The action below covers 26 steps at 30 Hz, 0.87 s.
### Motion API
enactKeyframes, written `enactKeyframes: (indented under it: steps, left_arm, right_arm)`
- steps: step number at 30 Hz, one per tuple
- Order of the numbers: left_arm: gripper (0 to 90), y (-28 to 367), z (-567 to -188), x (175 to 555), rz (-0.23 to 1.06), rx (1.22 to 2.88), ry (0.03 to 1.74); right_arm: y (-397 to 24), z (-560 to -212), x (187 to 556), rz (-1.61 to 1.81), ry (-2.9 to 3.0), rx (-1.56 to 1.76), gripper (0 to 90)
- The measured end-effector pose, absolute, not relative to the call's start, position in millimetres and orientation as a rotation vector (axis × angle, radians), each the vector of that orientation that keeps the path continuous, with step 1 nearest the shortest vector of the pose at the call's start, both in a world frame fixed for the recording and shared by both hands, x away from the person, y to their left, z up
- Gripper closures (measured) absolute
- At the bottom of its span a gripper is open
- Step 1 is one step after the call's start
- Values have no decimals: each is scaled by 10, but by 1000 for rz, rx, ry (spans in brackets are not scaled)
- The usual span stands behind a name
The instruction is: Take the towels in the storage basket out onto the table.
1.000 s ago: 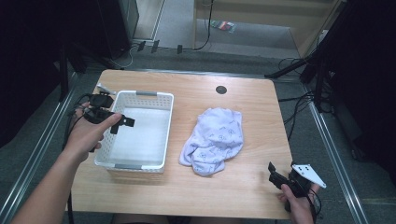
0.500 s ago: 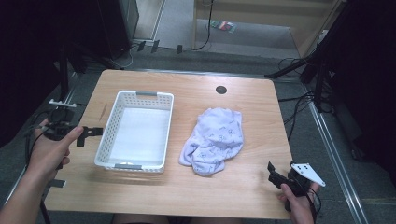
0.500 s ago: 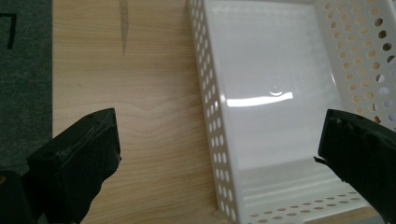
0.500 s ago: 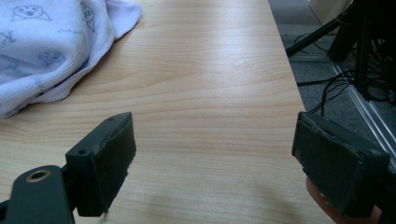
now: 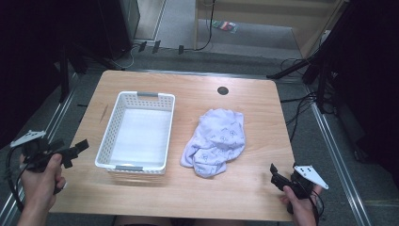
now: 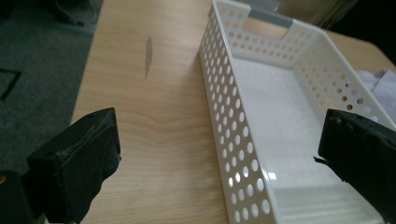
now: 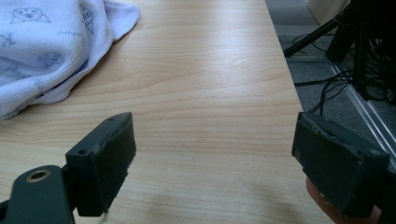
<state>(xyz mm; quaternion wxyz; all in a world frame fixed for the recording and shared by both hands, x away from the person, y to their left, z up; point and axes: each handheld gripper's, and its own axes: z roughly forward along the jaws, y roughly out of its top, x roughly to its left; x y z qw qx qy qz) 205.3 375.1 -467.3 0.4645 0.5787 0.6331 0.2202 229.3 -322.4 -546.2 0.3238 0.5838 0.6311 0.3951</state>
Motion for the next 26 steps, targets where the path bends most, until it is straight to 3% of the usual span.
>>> enactKeyframes:
  steps: [9,26]
  left_arm:
    - [0,3894,-5247,1747,616,1340,1468]
    - [0,3845,-5459,1812,635,1383,1526]
  right_arm:
    - [-3216,-5464,2286,1020,1657,1523,137]
    - [-3172,-5467,2296,969,1682,1503,127]
